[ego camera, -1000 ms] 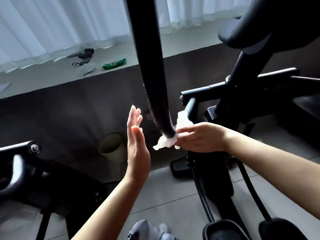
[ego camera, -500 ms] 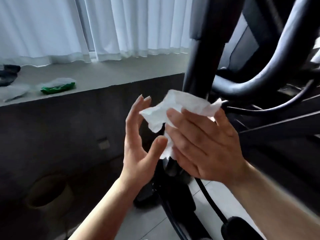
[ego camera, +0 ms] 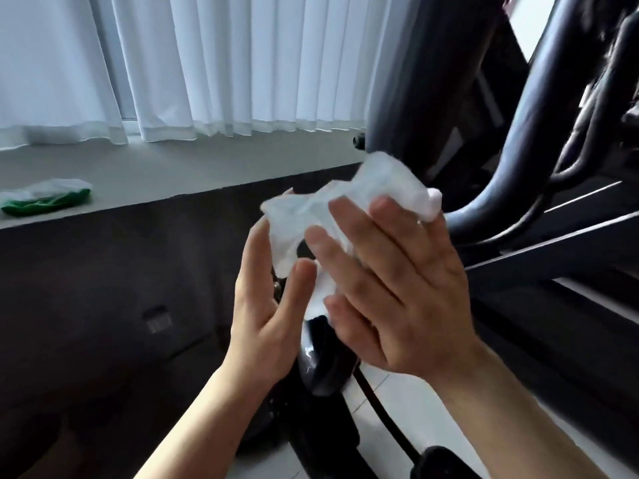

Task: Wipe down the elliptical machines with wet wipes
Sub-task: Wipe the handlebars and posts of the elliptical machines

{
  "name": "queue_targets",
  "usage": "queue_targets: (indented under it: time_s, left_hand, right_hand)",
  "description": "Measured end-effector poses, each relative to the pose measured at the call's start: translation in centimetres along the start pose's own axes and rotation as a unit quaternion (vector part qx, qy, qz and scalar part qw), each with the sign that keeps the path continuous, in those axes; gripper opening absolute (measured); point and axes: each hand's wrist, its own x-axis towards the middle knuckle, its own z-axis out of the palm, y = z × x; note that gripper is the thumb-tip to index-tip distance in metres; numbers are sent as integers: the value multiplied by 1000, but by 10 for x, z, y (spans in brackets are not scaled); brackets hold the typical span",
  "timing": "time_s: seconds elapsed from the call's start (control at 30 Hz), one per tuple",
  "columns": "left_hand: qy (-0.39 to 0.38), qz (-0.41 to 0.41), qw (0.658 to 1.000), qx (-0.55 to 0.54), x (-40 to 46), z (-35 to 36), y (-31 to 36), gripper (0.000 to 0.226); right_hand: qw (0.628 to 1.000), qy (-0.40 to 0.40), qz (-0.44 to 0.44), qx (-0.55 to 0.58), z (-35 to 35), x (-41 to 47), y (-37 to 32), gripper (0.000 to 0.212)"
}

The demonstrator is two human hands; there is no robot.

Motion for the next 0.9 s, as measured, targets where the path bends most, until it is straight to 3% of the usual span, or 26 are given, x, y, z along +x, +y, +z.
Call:
queue_targets:
  time_s: [0.2, 0.37, 0.47, 0.6, 0.7, 0.83, 0.9]
  left_hand:
    - [51, 16, 997, 49, 9, 10, 9, 50]
    - [124, 37, 984, 119, -18, 4, 17, 54]
    - [166, 30, 973, 157, -32, 13, 31, 48]
    - [220, 72, 945, 233, -38, 29, 56, 47]
    - [251, 100, 916, 298, -42, 30, 61, 39]
    - [228, 117, 877, 406, -65, 25, 51, 28]
    - [222, 118, 878, 408, -78, 29, 50, 25]
  right_hand:
    - [995, 13, 9, 98, -2, 3, 0, 41]
    - [991, -35, -109, 76, -5, -32, 2, 34]
    - [989, 0, -103, 104, -12, -10, 17, 31]
    - [984, 32, -44, 173, -16, 17, 29, 33]
    - [982, 17, -70, 177, -5, -9, 17, 31]
    - [953, -5, -113, 281, 1, -67, 2, 21]
    - [933, -23, -71, 351, -9, -75, -1, 18]
